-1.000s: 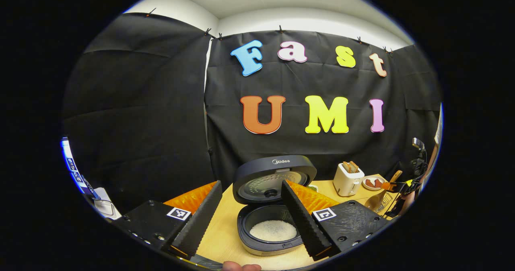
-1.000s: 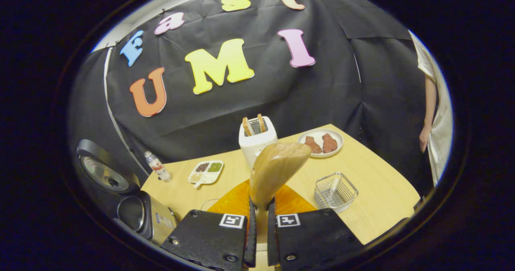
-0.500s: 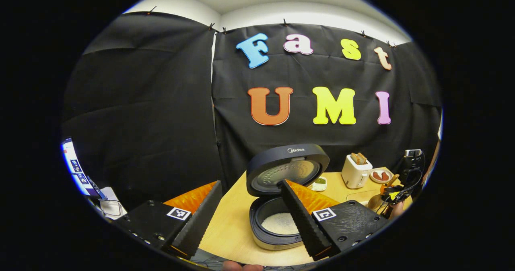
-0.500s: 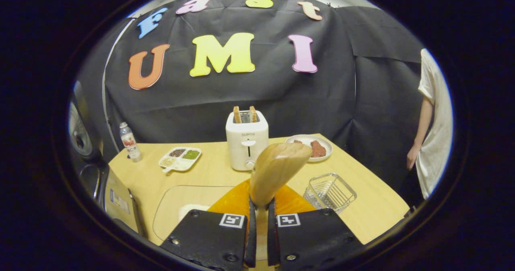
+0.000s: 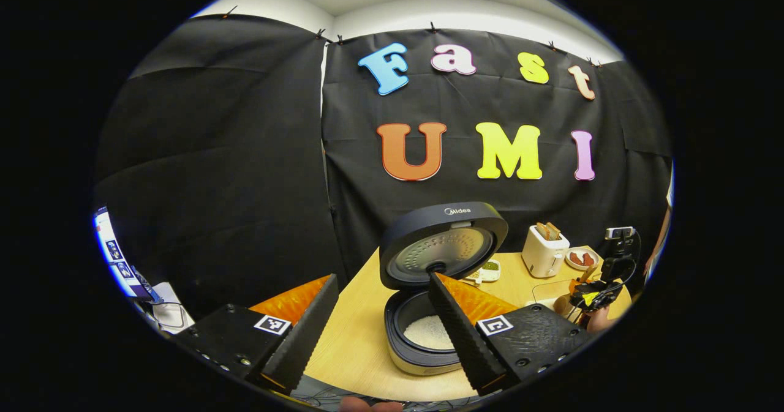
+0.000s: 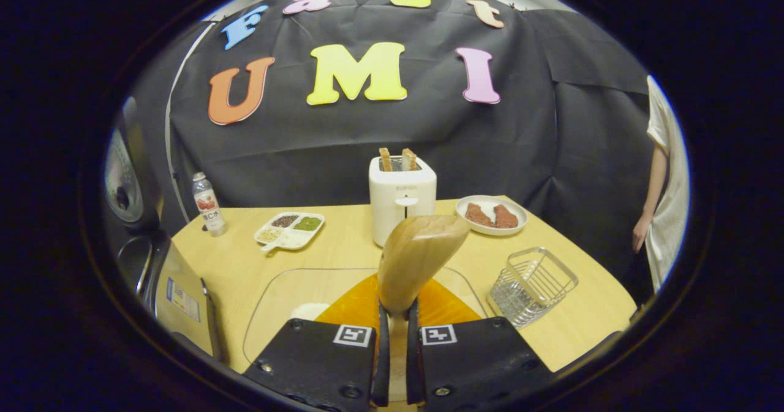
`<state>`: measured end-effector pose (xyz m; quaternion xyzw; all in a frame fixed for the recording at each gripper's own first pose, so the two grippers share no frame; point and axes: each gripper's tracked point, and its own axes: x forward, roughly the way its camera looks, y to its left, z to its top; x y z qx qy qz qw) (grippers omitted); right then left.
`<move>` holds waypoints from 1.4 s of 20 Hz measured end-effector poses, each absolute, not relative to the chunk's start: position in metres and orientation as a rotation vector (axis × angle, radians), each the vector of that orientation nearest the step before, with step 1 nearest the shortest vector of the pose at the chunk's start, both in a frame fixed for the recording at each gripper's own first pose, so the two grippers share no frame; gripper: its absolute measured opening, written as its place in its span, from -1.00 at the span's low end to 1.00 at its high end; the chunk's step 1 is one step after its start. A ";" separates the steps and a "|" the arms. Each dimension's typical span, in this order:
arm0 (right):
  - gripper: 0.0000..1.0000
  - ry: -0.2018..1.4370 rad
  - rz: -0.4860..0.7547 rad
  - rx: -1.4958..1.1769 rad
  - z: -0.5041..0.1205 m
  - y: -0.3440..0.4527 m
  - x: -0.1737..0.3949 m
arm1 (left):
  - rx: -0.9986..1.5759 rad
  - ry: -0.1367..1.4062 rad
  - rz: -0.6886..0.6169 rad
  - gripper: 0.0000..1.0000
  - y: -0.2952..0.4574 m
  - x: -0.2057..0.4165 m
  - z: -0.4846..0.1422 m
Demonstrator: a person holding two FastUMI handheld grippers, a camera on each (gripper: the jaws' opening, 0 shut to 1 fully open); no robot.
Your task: Close the left gripper, press the button to open the rice cooker; take a wooden spoon from the chopstick holder with the right hand, scoop a spoonful of rice and pour it into the rice cooker, then put the wooden spoon back into the chopstick holder.
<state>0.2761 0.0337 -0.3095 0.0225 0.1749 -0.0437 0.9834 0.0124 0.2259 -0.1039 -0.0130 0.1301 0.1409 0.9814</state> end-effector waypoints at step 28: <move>-0.68 0.364 -0.039 1.156 -0.243 -0.031 0.240 | -0.102 0.227 0.215 0.91 0.168 0.014 -0.089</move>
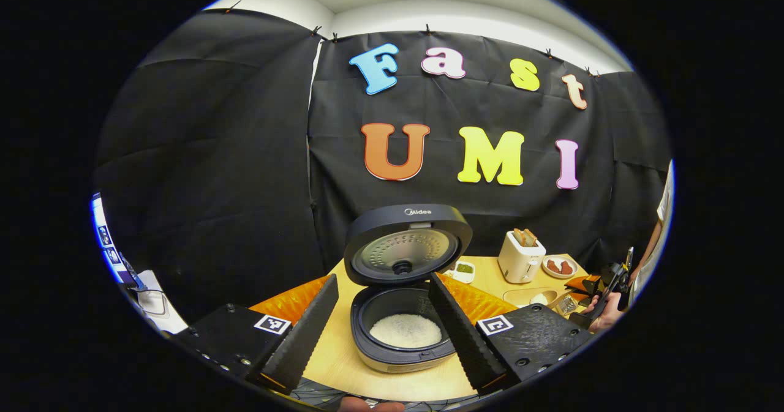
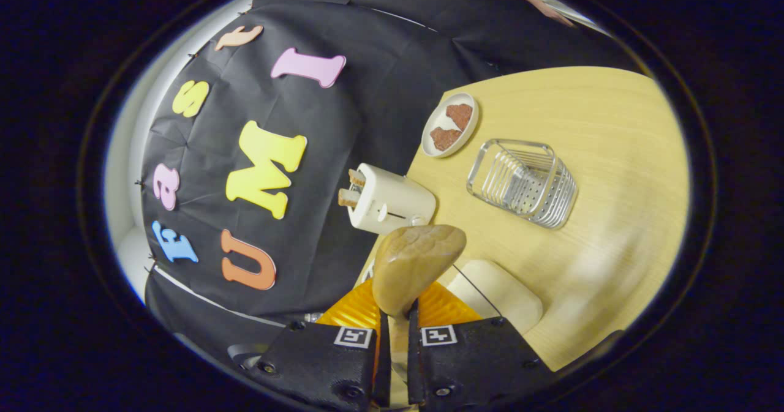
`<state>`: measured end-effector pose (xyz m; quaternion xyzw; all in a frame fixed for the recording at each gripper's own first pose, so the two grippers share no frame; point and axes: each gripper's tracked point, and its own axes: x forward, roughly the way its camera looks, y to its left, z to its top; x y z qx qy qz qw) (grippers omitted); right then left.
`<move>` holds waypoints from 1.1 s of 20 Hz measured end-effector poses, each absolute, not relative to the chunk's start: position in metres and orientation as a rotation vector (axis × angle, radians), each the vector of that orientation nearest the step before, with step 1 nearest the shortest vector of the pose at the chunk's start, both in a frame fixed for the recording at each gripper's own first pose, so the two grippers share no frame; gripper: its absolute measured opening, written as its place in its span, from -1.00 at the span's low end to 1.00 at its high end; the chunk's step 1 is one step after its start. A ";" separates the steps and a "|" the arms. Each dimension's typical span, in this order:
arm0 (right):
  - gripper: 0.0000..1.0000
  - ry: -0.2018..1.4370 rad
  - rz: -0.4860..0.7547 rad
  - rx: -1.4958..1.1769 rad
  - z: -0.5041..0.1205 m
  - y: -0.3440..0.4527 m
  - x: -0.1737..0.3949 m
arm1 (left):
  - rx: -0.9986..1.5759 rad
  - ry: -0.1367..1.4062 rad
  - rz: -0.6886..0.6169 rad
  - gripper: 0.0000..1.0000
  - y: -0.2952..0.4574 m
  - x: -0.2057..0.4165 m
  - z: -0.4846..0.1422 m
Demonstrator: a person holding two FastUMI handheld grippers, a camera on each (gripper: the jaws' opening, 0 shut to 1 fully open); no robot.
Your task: Close the left gripper, press the button to open the rice cooker; take a wooden spoon from the chopstick holder with the right hand, scoop a spoonful of rice and pour it into the rice cooker, then put the wooden spoon back into the chopstick holder.
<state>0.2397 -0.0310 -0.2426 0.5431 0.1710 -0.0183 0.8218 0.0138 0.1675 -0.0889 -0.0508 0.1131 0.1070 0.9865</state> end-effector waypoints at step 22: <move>-0.68 0.440 0.414 0.667 -0.130 0.292 0.213 | -0.104 0.142 0.240 0.89 0.232 -0.032 -0.103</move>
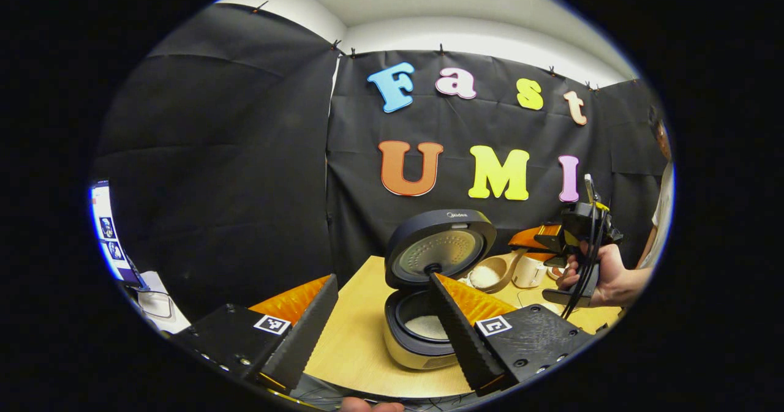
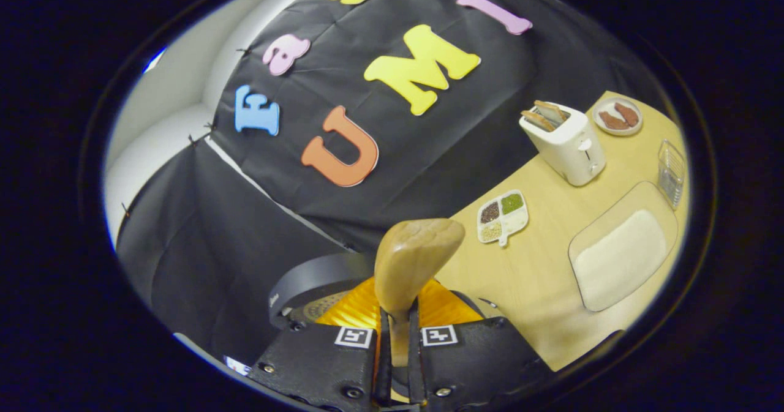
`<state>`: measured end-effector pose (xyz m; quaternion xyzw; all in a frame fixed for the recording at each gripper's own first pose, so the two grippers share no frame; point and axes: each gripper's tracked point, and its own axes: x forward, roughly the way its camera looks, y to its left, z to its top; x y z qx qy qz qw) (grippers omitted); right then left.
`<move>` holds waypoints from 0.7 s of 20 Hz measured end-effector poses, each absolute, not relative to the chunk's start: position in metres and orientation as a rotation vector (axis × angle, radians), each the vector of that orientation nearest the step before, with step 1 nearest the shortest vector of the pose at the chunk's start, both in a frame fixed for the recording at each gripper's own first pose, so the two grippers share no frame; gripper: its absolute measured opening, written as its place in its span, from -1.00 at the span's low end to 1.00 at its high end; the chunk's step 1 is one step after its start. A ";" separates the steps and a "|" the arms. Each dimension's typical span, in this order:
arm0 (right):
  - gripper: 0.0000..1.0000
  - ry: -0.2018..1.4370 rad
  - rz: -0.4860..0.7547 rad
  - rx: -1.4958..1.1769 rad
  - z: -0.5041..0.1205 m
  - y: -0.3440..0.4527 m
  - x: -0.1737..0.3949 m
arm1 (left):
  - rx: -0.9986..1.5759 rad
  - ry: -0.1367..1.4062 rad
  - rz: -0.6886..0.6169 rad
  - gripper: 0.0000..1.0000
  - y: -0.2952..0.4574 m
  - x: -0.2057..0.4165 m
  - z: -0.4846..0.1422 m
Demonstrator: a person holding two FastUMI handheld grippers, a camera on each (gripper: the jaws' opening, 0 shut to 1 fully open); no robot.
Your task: Close the left gripper, press the button to open the rice cooker; take a wooden spoon from the chopstick holder with the right hand, scoop a spoonful of rice and pour it into the rice cooker, then put the wooden spoon back into the chopstick holder.
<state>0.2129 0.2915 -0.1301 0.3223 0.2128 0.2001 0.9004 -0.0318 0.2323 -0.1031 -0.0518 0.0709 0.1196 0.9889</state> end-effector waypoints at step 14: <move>-0.68 0.234 0.375 0.052 -0.137 0.328 0.199 | -0.189 0.193 0.314 0.90 0.264 -0.058 -0.141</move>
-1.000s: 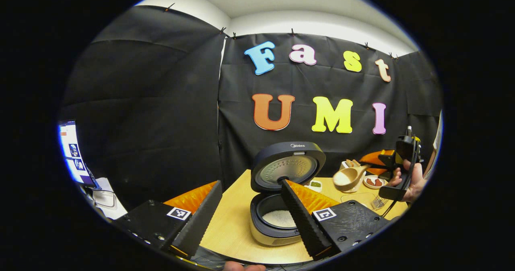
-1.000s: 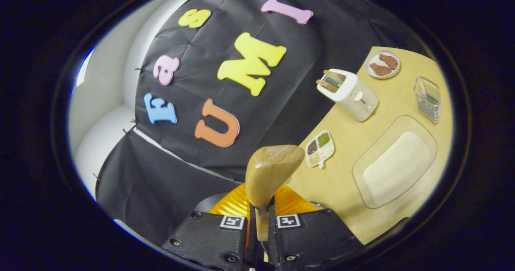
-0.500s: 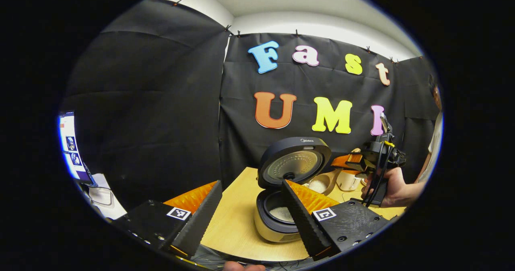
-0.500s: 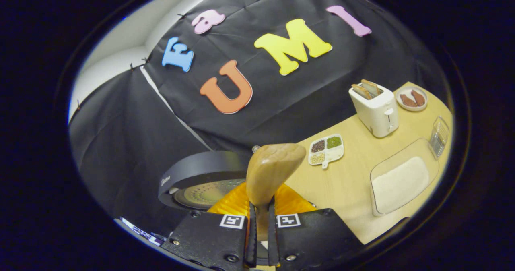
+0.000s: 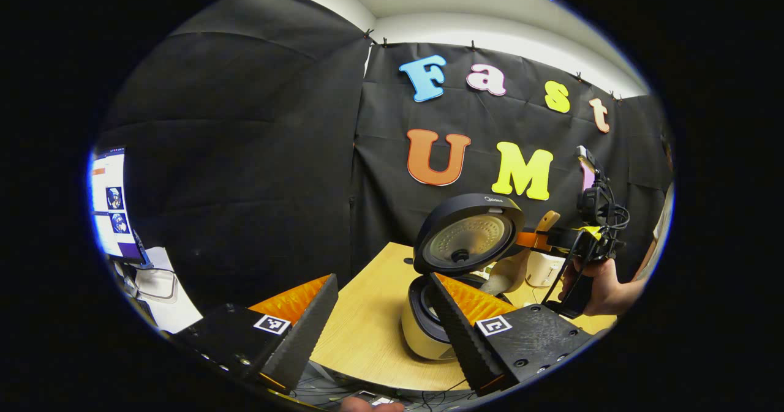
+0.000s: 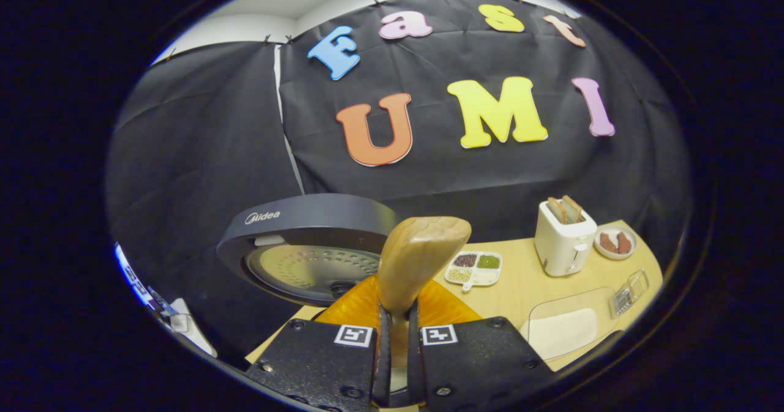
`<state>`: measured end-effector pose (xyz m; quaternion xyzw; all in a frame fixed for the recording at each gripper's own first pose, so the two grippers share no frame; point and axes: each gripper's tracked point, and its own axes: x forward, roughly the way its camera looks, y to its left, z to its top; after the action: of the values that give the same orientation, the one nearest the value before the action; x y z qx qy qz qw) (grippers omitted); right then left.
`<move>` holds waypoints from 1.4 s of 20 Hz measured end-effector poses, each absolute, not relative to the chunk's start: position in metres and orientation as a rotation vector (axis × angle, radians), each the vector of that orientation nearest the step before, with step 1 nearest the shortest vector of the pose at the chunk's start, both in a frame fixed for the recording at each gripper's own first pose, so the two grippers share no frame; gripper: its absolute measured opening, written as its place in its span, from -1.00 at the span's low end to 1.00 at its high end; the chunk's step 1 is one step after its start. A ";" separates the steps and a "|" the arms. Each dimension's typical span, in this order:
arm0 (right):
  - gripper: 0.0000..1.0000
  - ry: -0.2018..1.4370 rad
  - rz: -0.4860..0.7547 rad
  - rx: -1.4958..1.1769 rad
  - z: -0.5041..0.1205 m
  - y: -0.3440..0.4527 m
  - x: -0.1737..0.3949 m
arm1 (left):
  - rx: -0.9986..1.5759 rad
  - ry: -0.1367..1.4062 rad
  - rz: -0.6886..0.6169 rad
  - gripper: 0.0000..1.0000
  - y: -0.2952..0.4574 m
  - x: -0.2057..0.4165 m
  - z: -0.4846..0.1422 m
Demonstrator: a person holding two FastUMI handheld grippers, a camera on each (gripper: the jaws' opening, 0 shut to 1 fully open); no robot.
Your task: Close the left gripper, press the button to open the rice cooker; take a wooden spoon from the chopstick holder with the right hand, scoop a spoonful of rice and pour it into the rice cooker, then put the wooden spoon back into the chopstick holder.
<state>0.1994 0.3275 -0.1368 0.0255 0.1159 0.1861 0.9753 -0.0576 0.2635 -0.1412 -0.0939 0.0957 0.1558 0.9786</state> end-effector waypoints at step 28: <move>-0.75 0.093 0.475 -0.034 -0.079 0.338 0.146 | -0.243 0.156 0.215 0.90 0.233 -0.033 -0.125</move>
<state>0.1463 0.3385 -0.0793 -0.0166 0.0462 0.2351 0.9707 -0.0335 0.2328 -0.1252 -0.1207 0.0775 0.1070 0.9839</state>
